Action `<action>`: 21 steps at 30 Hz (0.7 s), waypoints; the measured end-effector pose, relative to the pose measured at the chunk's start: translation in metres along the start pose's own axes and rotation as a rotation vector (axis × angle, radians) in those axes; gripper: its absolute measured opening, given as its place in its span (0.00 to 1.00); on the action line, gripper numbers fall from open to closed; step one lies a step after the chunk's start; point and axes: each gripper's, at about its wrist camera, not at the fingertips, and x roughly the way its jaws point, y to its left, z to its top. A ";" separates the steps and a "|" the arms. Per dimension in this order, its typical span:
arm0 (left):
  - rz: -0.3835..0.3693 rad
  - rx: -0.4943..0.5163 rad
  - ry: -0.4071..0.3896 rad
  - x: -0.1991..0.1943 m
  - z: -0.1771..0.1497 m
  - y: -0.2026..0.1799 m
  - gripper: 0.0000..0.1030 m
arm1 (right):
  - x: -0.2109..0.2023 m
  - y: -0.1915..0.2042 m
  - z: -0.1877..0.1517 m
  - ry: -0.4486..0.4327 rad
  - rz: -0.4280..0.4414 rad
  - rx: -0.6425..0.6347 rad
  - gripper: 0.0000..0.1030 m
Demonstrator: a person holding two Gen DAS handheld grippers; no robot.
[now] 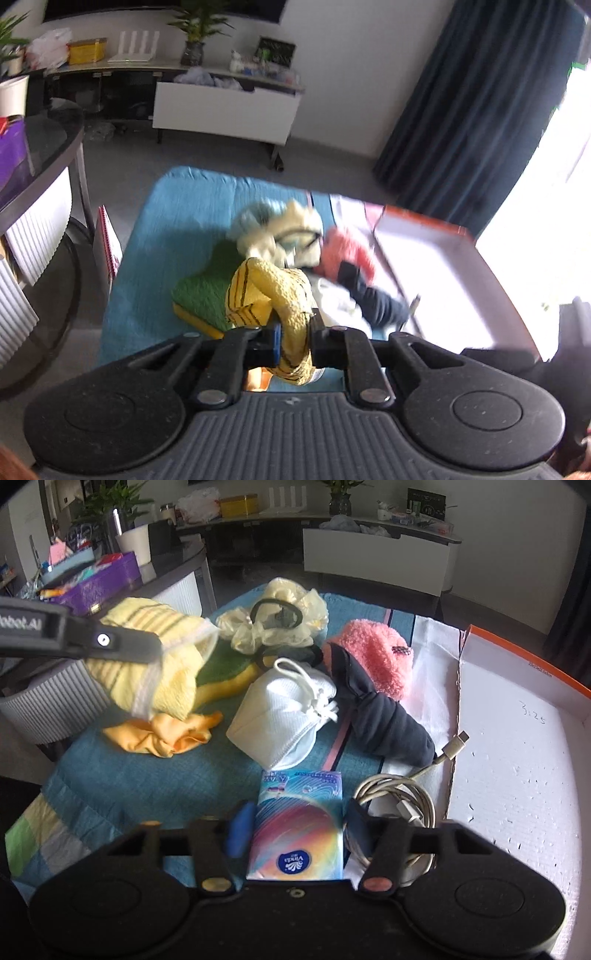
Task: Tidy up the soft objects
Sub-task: 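Lift the dishcloth with the left tool while the right tool grasps the Vinda tissue pack, then carry the dishcloth in the left tool and tissue pack in the right tool over the orange-rimmed box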
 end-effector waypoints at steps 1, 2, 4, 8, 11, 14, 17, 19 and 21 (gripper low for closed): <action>0.009 -0.007 -0.012 -0.005 0.002 0.002 0.16 | -0.003 -0.002 0.000 -0.010 0.012 0.015 0.61; 0.021 -0.001 -0.022 -0.009 0.004 0.002 0.16 | -0.005 -0.004 0.000 -0.021 0.020 0.024 0.61; 0.030 0.000 -0.032 -0.012 0.006 0.000 0.16 | -0.012 -0.006 0.000 -0.042 0.029 0.037 0.61; 0.018 -0.022 -0.037 -0.012 0.006 -0.006 0.16 | -0.031 -0.015 0.002 -0.085 0.095 0.099 0.61; 0.006 -0.013 -0.044 -0.018 0.007 -0.011 0.16 | -0.044 -0.022 0.001 -0.105 0.142 0.123 0.61; -0.006 -0.003 -0.053 -0.021 0.006 -0.019 0.16 | -0.058 -0.028 -0.005 -0.125 0.121 0.127 0.61; -0.023 0.017 -0.052 -0.021 0.004 -0.030 0.16 | -0.076 -0.039 -0.006 -0.162 0.083 0.151 0.61; -0.037 0.027 -0.048 -0.019 0.003 -0.037 0.16 | -0.089 -0.049 -0.004 -0.194 0.046 0.167 0.61; -0.050 0.040 -0.046 -0.016 0.003 -0.048 0.16 | -0.102 -0.060 -0.001 -0.222 0.012 0.182 0.61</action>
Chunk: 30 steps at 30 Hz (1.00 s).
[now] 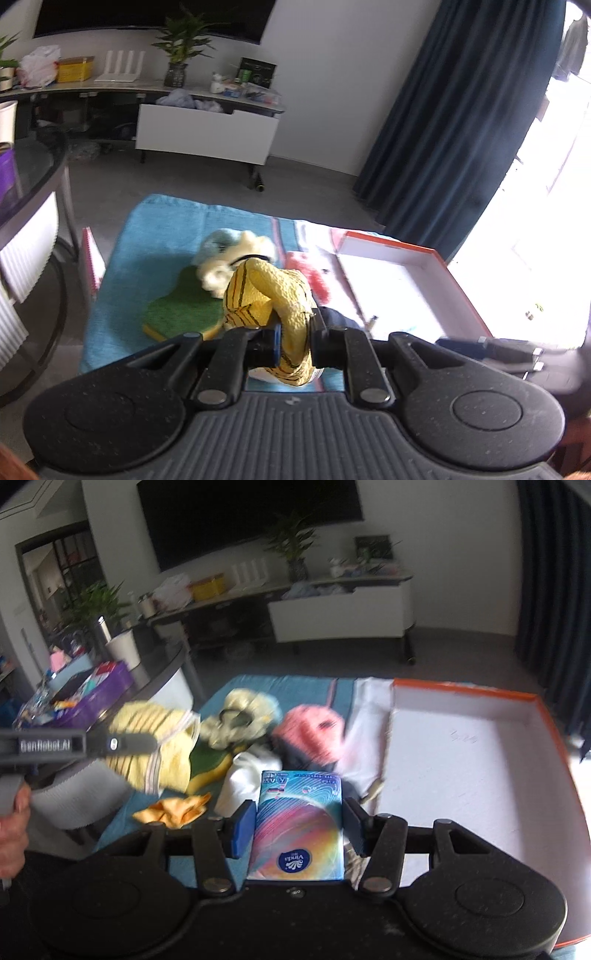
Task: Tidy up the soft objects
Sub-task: 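Carry the dishcloth in the left tool and tissue pack in the right tool over the orange-rimmed box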
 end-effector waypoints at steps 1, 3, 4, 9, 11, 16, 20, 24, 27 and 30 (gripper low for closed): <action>-0.008 0.007 0.001 0.002 0.001 -0.004 0.16 | -0.005 -0.005 0.003 -0.013 -0.020 0.001 0.61; -0.022 0.022 -0.001 0.007 0.004 -0.014 0.16 | -0.013 -0.016 0.009 -0.035 -0.057 0.007 0.61; -0.029 0.029 -0.001 0.010 0.005 -0.020 0.16 | -0.017 -0.022 0.011 -0.041 -0.073 0.015 0.61; -0.065 0.057 0.015 0.027 0.009 -0.042 0.16 | -0.032 -0.049 0.018 -0.063 -0.142 0.059 0.61; -0.079 0.069 0.030 0.037 0.010 -0.051 0.16 | -0.034 -0.058 0.019 -0.061 -0.167 0.068 0.61; -0.101 0.100 0.049 0.057 0.010 -0.080 0.16 | -0.037 -0.082 0.023 -0.062 -0.206 0.106 0.61; -0.108 0.114 0.069 0.074 0.013 -0.093 0.16 | -0.036 -0.099 0.025 -0.061 -0.235 0.115 0.61; -0.113 0.122 0.081 0.089 0.015 -0.105 0.16 | -0.031 -0.116 0.030 -0.052 -0.247 0.129 0.61; -0.113 0.134 0.088 0.098 0.016 -0.114 0.16 | -0.026 -0.126 0.032 -0.047 -0.257 0.134 0.61; -0.106 0.147 0.100 0.108 0.017 -0.124 0.16 | -0.021 -0.136 0.035 -0.043 -0.263 0.139 0.61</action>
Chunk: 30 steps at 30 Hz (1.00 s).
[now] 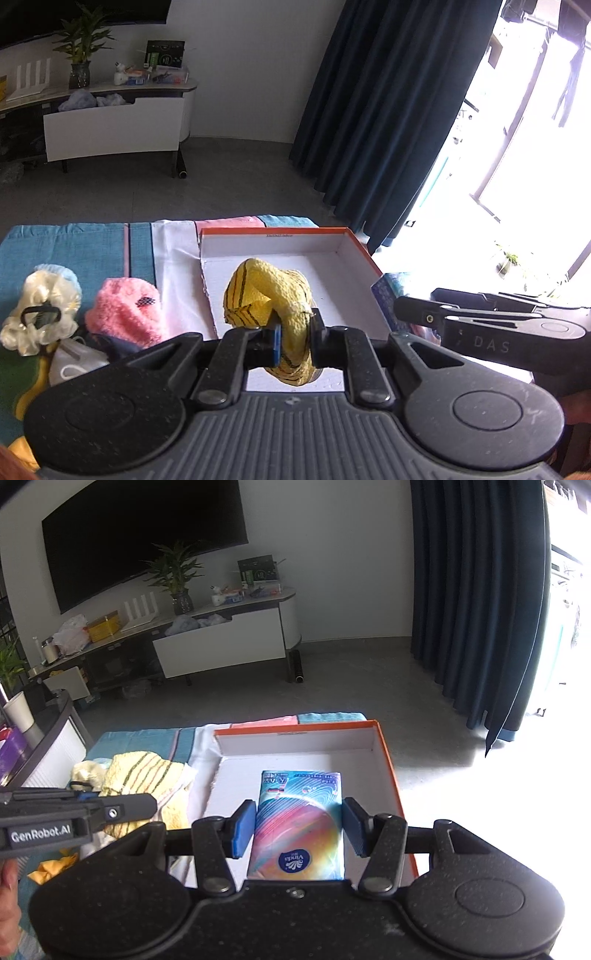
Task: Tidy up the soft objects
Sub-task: 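Carry the dishcloth in the left tool and tissue pack in the right tool over the orange-rimmed box, then open the left tool to drop the dishcloth in the box while the right tool releases the tissue pack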
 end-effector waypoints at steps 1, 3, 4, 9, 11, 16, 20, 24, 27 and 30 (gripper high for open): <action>0.005 0.004 0.005 0.003 0.001 -0.003 0.16 | 0.003 -0.002 0.002 0.002 -0.003 0.001 0.61; 0.013 0.011 0.016 0.009 0.002 -0.007 0.16 | 0.007 -0.005 0.004 0.005 -0.011 -0.003 0.61; 0.018 0.015 0.023 0.012 0.002 -0.008 0.16 | 0.010 -0.007 0.005 0.009 -0.014 -0.004 0.61; 0.044 0.038 0.050 0.030 0.007 -0.015 0.16 | 0.024 -0.010 0.012 0.021 -0.021 -0.020 0.61; 0.051 0.045 0.059 0.036 0.008 -0.017 0.16 | 0.029 -0.012 0.015 0.024 -0.022 -0.021 0.61; 0.062 0.052 0.077 0.051 0.011 -0.020 0.16 | 0.042 -0.016 0.022 0.028 -0.020 -0.019 0.61; 0.069 0.053 0.093 0.062 0.014 -0.020 0.16 | 0.055 -0.017 0.027 0.041 -0.023 -0.024 0.61; 0.069 0.038 0.106 0.074 0.016 -0.017 0.16 | 0.069 -0.019 0.031 0.054 -0.022 -0.021 0.61; 0.067 0.025 0.121 0.086 0.019 -0.014 0.16 | 0.080 -0.020 0.036 0.063 -0.018 -0.021 0.61; 0.065 0.014 0.126 0.094 0.022 -0.012 0.16 | 0.091 -0.021 0.040 0.073 -0.026 -0.031 0.61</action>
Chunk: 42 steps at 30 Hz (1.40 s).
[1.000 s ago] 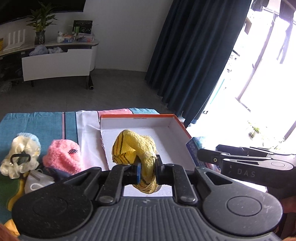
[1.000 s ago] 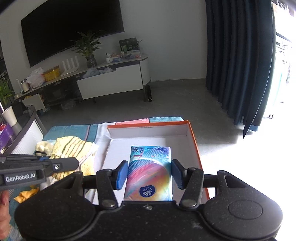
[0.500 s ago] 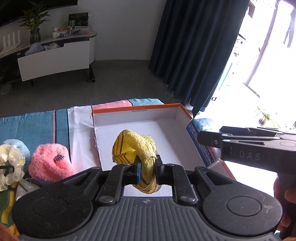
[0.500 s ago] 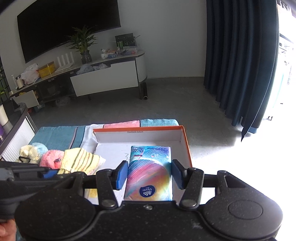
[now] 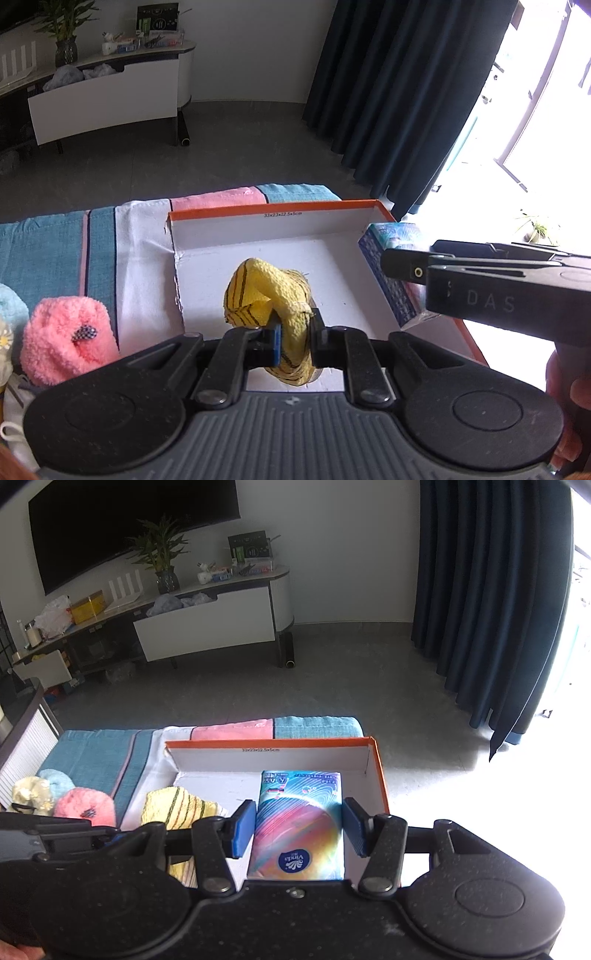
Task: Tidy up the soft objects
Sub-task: 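Open the left tool to drop the dishcloth in the box while the right tool releases the tissue pack, then withdraw both tools from the box back over the table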
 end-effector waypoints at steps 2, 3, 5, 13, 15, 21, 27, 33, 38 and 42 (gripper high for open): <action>-0.009 -0.020 0.007 0.006 0.003 0.002 0.16 | 0.007 -0.001 0.003 0.006 -0.005 0.000 0.61; -0.014 -0.031 0.007 0.009 0.004 0.002 0.16 | 0.010 -0.001 0.004 0.008 -0.009 -0.002 0.61; -0.037 -0.052 0.008 0.015 0.007 0.002 0.19 | 0.016 -0.002 0.008 0.010 -0.019 -0.004 0.62; -0.072 -0.049 -0.020 0.007 0.007 -0.002 0.58 | 0.005 -0.008 0.005 -0.035 -0.037 0.031 0.76; -0.041 -0.056 -0.022 -0.002 0.004 0.004 0.64 | -0.003 -0.007 0.002 -0.039 -0.020 0.041 0.76; 0.035 -0.050 -0.032 -0.036 -0.011 0.026 0.77 | -0.032 0.009 -0.014 -0.058 0.004 0.046 0.76; 0.080 -0.033 -0.047 -0.074 -0.033 0.044 0.82 | -0.050 0.036 -0.036 -0.042 0.043 0.022 0.77; 0.133 -0.061 -0.057 -0.102 -0.051 0.071 0.83 | -0.057 0.065 -0.055 -0.013 0.100 0.015 0.77; 0.170 -0.121 -0.070 -0.121 -0.065 0.097 0.83 | -0.056 0.089 -0.070 0.020 0.132 -0.019 0.77; 0.199 -0.147 -0.075 -0.134 -0.080 0.117 0.83 | -0.054 0.109 -0.083 0.051 0.159 -0.047 0.77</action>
